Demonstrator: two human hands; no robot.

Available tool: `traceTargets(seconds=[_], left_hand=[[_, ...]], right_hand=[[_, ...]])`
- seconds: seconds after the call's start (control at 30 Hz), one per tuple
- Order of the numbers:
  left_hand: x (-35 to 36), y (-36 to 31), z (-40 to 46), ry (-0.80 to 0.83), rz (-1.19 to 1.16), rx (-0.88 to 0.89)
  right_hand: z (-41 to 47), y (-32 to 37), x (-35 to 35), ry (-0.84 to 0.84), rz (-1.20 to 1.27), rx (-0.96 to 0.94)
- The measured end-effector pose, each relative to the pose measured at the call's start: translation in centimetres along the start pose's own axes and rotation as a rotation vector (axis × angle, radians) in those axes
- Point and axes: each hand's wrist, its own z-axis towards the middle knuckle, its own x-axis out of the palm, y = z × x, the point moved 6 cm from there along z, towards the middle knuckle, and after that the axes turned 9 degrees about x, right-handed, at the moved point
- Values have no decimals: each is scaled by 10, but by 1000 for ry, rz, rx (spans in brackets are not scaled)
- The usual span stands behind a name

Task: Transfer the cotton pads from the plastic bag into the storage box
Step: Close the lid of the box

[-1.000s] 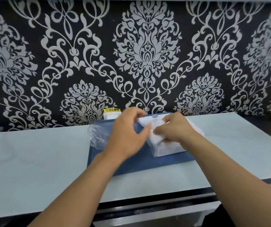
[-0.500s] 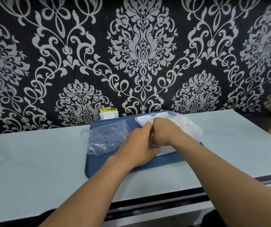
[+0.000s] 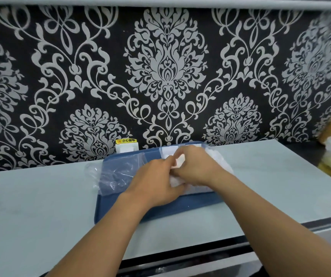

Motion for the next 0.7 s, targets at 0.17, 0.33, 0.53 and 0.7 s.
traceTargets(seconds=[0.17, 0.33, 0.53, 0.7], left_hand=[[-12, -4, 13, -159, 95, -1], [42, -7, 29, 278, 84, -75], [49, 8, 35, 400, -192, -184], [25, 37, 39, -237, -574, -429]], right_hand=[[7, -47, -57, -402, -166, 81], [27, -71, 9, 104, -441, 91], [27, -58, 5, 177, -124, 43], [24, -99, -64, -259, 507, 328]])
